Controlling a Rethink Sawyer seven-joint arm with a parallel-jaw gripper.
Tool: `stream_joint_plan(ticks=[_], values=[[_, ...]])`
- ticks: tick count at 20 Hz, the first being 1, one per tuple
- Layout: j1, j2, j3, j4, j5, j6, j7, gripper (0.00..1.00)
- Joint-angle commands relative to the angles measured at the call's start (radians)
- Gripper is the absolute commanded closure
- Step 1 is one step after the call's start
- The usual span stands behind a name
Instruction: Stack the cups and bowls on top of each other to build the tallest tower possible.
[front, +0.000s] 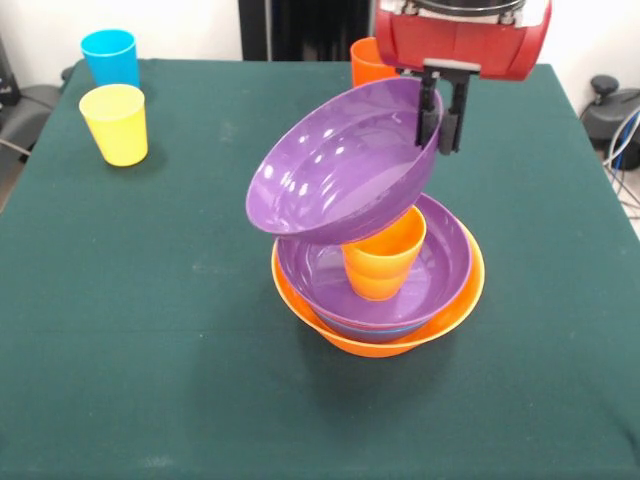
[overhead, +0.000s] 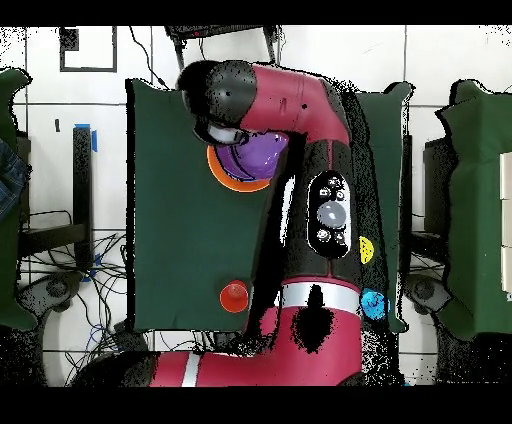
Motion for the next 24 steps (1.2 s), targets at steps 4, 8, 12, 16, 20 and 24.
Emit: stream_joint_plan(ticks=[4,8,12,16,20,24], values=[[-0.049,0.075,0.100,-0.114,-0.057,0.132,-0.138,1.00],[-0.052,0.072,0.099,-0.117,-0.055,0.149,-0.138,1.00],[-0.031,0.078,0.080,-0.135,-0.073,0.159,-0.114,1.00],[-0.008,0.082,0.067,-0.145,-0.078,0.155,-0.081,1.00],[0.003,0.078,0.063,-0.146,-0.076,0.161,-0.066,1.00],[0.012,0.078,0.056,-0.146,-0.080,0.156,-0.059,1.00]])
